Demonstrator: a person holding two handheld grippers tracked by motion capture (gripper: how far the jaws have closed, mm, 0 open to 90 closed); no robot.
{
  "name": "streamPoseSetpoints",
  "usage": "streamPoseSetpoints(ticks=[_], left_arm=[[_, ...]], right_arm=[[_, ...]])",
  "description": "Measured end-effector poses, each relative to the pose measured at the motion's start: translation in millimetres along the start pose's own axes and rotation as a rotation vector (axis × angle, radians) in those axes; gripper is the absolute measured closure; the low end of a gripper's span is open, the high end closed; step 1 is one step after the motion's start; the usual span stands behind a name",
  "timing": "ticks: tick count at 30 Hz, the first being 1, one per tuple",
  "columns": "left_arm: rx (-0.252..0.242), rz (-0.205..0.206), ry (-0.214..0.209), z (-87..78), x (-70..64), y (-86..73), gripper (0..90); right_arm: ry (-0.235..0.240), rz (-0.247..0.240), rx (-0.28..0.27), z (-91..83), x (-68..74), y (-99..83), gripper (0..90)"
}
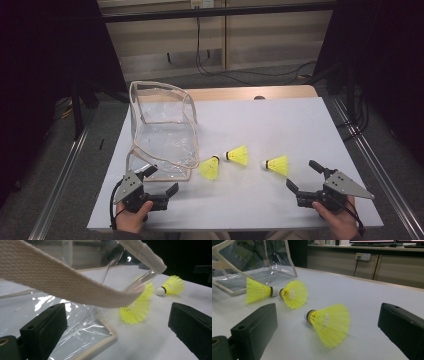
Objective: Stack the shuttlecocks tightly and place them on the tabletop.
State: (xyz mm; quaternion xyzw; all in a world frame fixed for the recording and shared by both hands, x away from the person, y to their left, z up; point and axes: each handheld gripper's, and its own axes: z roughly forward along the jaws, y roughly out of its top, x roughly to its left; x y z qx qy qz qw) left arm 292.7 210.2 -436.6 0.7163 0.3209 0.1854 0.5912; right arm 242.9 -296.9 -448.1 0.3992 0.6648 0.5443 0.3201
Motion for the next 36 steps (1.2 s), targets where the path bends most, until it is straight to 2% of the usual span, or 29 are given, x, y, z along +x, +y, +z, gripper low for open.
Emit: streamPoseSetpoints(ticks=[6,10,12,15,23,36], left_arm=[[0.005,-0.009,-0.03,2.8,-2.6,-0.2,2.0],[0.004,-0.011,-0.023,5.1,-4.8,0.4,1.9],[0.005,-0.006,-0.04,6.7,-6.0,0.9,1.9],[0.012,-0.001,-0.042,8.0,-7.5,1.0,1.9],[0.022,-0.015,-0.073,13.9,-12.8,1.6,1.9],[0.031,-0.017,-0.088,18.6,-16.2,2.6,2.1]], right_arm=[[0.005,0.001,0.002,0.7,0.3,-0.2,2.0],[0.007,0.001,0.002,1.0,0.2,-0.4,2.1],[0.008,-0.002,0.001,1.1,0.2,-0.3,2.2],[0.009,-0.003,0.003,1.3,0.3,-0.5,2.2],[0.01,-0.003,0.003,1.3,0.4,-0.5,2.4],[0.012,-0.007,0.005,1.4,0.5,-0.5,2.5]])
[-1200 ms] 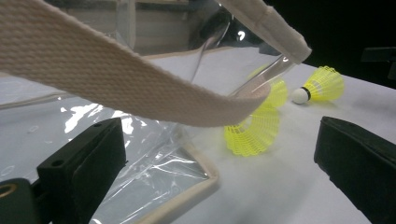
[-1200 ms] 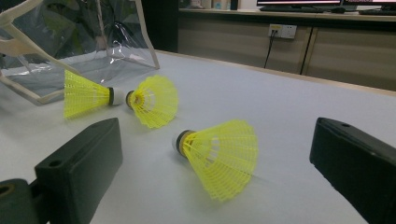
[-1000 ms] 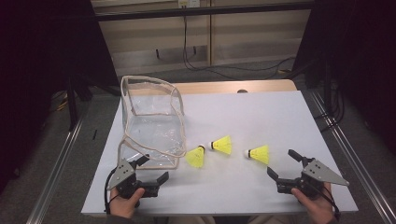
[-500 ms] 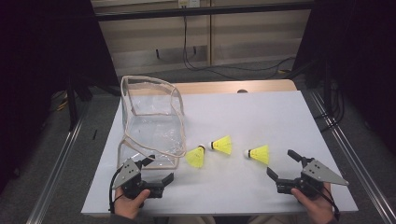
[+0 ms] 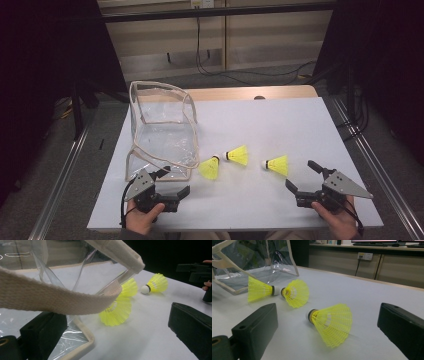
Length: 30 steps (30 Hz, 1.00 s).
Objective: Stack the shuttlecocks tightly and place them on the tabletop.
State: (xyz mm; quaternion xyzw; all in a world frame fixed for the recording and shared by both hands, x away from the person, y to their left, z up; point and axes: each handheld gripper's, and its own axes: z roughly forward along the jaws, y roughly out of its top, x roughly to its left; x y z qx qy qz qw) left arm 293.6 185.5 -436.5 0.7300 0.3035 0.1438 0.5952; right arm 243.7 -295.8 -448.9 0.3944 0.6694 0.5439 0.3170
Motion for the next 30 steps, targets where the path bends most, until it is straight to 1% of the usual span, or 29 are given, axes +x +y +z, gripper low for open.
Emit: streamPoseSetpoints(ticks=[8,12,17,21,30], left_arm=[[0.011,-0.002,-0.014,2.5,-2.5,0.7,2.1],[0.005,-0.01,-0.017,3.9,-3.5,1.0,1.8],[0.005,-0.011,-0.021,4.2,-3.9,1.2,1.8],[0.006,-0.023,-0.027,4.9,-4.2,0.9,1.7],[0.015,-0.021,-0.034,6.1,-4.4,0.6,2.2]], right_arm=[[0.001,-0.001,-0.001,0.0,0.0,0.1,2.6],[0.002,-0.002,-0.001,0.1,0.0,0.1,2.6],[0.003,-0.003,-0.001,0.1,0.2,0.1,2.6],[0.004,0.0,-0.001,0.4,0.5,0.0,2.7],[0.005,-0.001,-0.002,0.3,0.5,0.1,2.7]])
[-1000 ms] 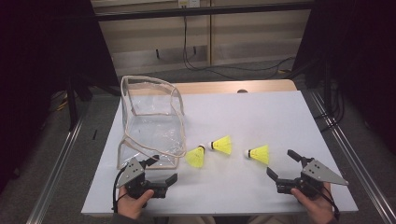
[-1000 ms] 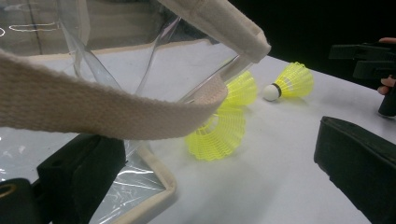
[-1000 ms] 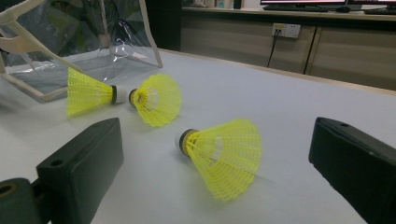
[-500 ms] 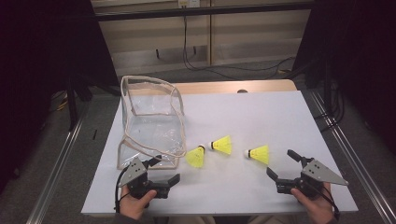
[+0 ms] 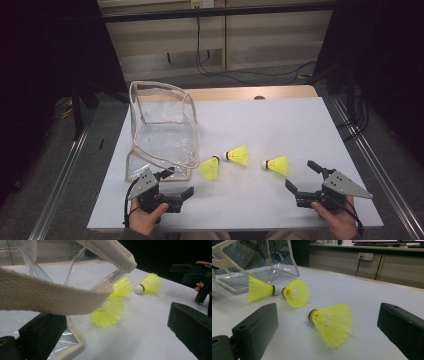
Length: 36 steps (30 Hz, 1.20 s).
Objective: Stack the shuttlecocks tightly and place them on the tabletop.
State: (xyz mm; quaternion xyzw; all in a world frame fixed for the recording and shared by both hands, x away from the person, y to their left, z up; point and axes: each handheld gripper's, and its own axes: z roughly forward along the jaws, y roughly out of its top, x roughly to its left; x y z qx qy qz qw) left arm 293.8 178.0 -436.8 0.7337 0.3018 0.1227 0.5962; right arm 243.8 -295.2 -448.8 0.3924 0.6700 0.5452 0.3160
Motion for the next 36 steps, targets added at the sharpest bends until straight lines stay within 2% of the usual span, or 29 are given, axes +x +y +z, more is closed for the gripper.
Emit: streamPoseSetpoints(ticks=[17,22,36], left_arm=[[0.051,-0.001,0.012,4.1,0.4,-2.7,3.2],[0.08,0.016,-0.001,6.6,-0.5,-3.3,3.2],[0.097,0.021,-0.034,16.9,-7.6,-1.9,4.0]], right_arm=[[-0.003,-0.002,0.002,-0.2,0.3,0.1,2.8],[-0.002,0.0,0.0,0.1,0.3,0.1,2.8],[-0.002,-0.004,0.001,0.0,0.1,0.2,2.8]])
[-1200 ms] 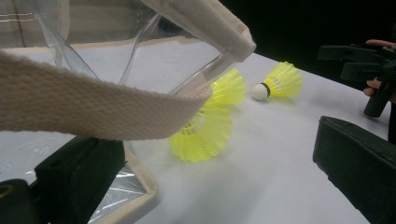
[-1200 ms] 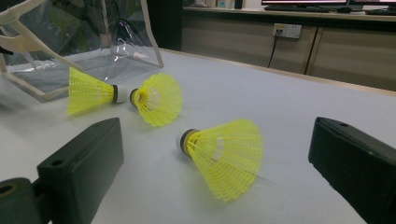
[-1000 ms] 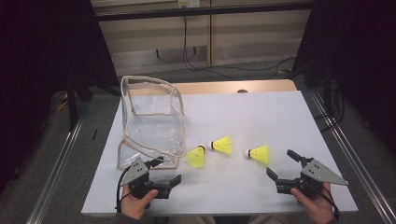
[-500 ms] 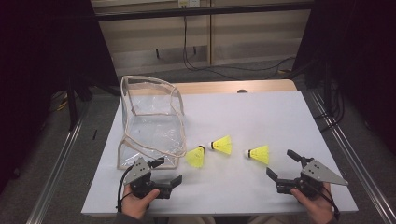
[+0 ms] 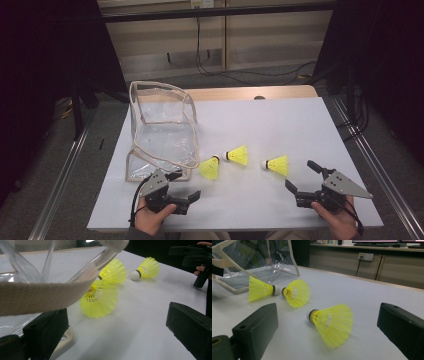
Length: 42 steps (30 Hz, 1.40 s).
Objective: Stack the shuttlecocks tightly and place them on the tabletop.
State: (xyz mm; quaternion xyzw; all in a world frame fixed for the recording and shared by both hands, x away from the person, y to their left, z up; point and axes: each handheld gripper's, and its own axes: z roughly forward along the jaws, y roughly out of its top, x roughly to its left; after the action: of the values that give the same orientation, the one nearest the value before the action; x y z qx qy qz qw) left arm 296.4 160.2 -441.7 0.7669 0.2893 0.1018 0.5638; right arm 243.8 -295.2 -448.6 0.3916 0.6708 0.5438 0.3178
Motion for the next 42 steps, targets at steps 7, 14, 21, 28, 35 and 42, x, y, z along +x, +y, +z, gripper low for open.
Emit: streamPoseSetpoints(ticks=[7,14,21,28,35,42], left_arm=[[0.007,-0.002,-0.014,4.1,-2.9,1.7,3.6],[0.015,-0.008,-0.026,8.3,-5.5,2.8,3.1],[0.018,-0.012,-0.039,13.1,-8.8,3.5,3.2],[0.024,-0.006,-0.042,15.8,-9.5,4.7,3.1],[0.028,-0.008,-0.046,19.0,-11.6,5.4,3.1],[0.025,-0.007,-0.051,21.4,-13.0,6.4,2.9]], right_arm=[[-0.001,-0.001,0.0,0.0,-0.2,0.0,2.8],[0.002,0.001,0.002,-0.1,0.0,0.1,2.8],[0.004,0.004,-0.002,0.4,0.3,0.1,2.9],[0.003,0.001,0.001,0.2,0.0,-0.1,2.9],[0.003,0.002,0.002,0.5,0.5,0.0,2.9],[0.003,0.003,0.002,0.3,0.6,0.1,2.9]])
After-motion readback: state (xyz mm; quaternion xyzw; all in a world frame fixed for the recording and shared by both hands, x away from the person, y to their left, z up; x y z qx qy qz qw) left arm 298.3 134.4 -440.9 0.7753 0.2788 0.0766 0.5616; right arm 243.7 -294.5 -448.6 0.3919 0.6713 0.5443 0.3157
